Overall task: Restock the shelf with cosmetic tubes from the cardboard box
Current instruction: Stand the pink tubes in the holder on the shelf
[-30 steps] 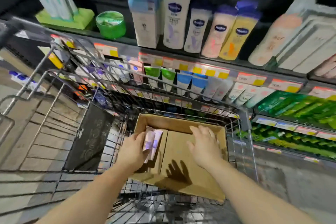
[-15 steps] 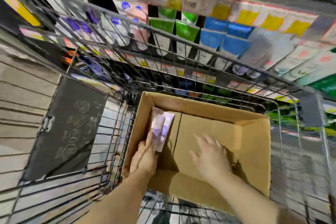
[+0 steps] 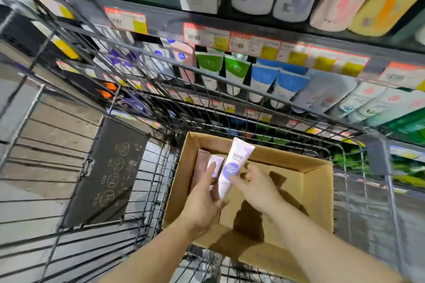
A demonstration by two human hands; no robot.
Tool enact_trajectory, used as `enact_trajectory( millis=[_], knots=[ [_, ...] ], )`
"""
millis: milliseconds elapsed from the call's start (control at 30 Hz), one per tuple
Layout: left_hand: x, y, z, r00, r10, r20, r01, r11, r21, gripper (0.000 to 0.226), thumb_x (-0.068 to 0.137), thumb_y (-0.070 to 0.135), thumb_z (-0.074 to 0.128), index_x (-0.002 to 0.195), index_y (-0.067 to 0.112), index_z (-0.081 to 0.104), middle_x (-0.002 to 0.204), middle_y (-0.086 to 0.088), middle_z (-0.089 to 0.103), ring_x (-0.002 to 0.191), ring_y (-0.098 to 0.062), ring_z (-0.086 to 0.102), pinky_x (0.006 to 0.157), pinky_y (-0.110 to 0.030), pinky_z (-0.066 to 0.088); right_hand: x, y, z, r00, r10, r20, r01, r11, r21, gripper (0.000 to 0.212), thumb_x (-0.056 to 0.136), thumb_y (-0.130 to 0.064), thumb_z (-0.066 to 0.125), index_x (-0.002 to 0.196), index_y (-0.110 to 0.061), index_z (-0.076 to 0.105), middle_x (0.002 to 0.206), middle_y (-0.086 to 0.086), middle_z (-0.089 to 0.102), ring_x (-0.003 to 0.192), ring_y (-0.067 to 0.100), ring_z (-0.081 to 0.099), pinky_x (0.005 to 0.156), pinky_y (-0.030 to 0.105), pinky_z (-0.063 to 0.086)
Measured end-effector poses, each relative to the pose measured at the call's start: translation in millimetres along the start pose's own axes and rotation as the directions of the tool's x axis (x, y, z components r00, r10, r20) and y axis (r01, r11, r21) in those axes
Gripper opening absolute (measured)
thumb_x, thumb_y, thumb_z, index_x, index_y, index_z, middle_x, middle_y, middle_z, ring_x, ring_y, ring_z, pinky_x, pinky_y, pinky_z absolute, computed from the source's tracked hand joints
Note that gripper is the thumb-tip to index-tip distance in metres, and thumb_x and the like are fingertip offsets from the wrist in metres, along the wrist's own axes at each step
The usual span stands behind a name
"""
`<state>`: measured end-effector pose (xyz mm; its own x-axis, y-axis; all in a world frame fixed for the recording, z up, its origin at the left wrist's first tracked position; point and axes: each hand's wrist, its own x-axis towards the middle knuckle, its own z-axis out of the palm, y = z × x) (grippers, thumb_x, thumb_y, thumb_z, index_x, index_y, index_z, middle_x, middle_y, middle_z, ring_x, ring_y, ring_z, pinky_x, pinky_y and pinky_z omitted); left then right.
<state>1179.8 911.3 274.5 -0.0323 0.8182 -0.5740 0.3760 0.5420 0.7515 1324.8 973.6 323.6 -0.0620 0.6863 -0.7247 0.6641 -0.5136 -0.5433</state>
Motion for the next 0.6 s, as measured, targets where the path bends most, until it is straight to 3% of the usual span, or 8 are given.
enact_trajectory(
  millis=[67, 100, 233, 400, 600],
  knots=[
    [1, 6, 1, 0.999, 0.041, 0.024, -0.041, 0.999, 0.018, 0.090, 0.083, 0.011, 0.072, 0.151, 0.039, 0.019, 0.135, 0.010, 0.054, 0.117, -0.009, 0.056, 0.098, -0.025, 0.049, 4, -1, -7, 0.999, -0.045, -0.014, 0.046, 0.991, 0.126, 0.026, 0.090, -0.031, 0.066, 0.111, -0.017, 0.059, 0.104, -0.003, 0.067, 0.078, -0.003, 0.057, 0.056, 0.008, 0.039],
    [2, 8, 0, 0.998, 0.046, 0.038, -0.047, 0.999, 0.027, 0.092, 0.082, 0.014, 0.074, 0.151, 0.040, 0.018, 0.134, 0.011, 0.055, 0.117, -0.007, 0.056, 0.099, -0.028, 0.049, 6, 0, -8, 0.998, -0.064, -0.019, 0.066, 0.985, 0.160, 0.020, 0.090, -0.028, 0.066, 0.105, -0.018, 0.060, 0.099, -0.006, 0.068, 0.075, -0.006, 0.056, 0.053, 0.006, 0.038],
    [13, -5, -3, 0.999, 0.009, 0.052, -0.019, 0.980, 0.197, 0.096, 0.075, 0.030, 0.082, 0.150, 0.036, 0.022, 0.134, 0.016, 0.048, 0.116, -0.001, 0.052, 0.101, -0.024, 0.044, 18, 10, -10, 0.995, -0.049, -0.081, 0.064, 0.979, 0.194, 0.024, 0.088, -0.032, 0.067, 0.107, -0.019, 0.060, 0.103, -0.004, 0.069, 0.089, 0.011, 0.064, 0.067, 0.025, 0.047],
    [39, -50, 5, 0.973, -0.196, -0.119, 0.225, 0.921, 0.317, 0.062, 0.081, 0.036, 0.072, 0.137, 0.028, 0.045, 0.130, 0.002, 0.053, 0.119, -0.019, 0.054, 0.102, -0.034, 0.045, 31, 39, -18, 0.988, 0.012, -0.156, 0.011, 0.989, 0.150, 0.022, 0.090, -0.030, 0.065, 0.105, -0.017, 0.056, 0.100, -0.004, 0.064, 0.080, 0.005, 0.057, 0.058, 0.022, 0.039],
    [63, -64, 33, 0.901, -0.221, -0.372, 0.380, 0.815, 0.437, 0.039, 0.087, 0.045, 0.059, 0.119, 0.024, 0.054, 0.117, -0.004, 0.055, 0.106, -0.024, 0.058, 0.092, -0.037, 0.048, 43, 83, -14, 0.987, 0.077, -0.138, -0.056, 0.986, 0.155, 0.022, 0.090, -0.029, 0.065, 0.107, -0.017, 0.057, 0.100, -0.004, 0.067, 0.084, 0.009, 0.061, 0.058, 0.024, 0.041]
  ],
)
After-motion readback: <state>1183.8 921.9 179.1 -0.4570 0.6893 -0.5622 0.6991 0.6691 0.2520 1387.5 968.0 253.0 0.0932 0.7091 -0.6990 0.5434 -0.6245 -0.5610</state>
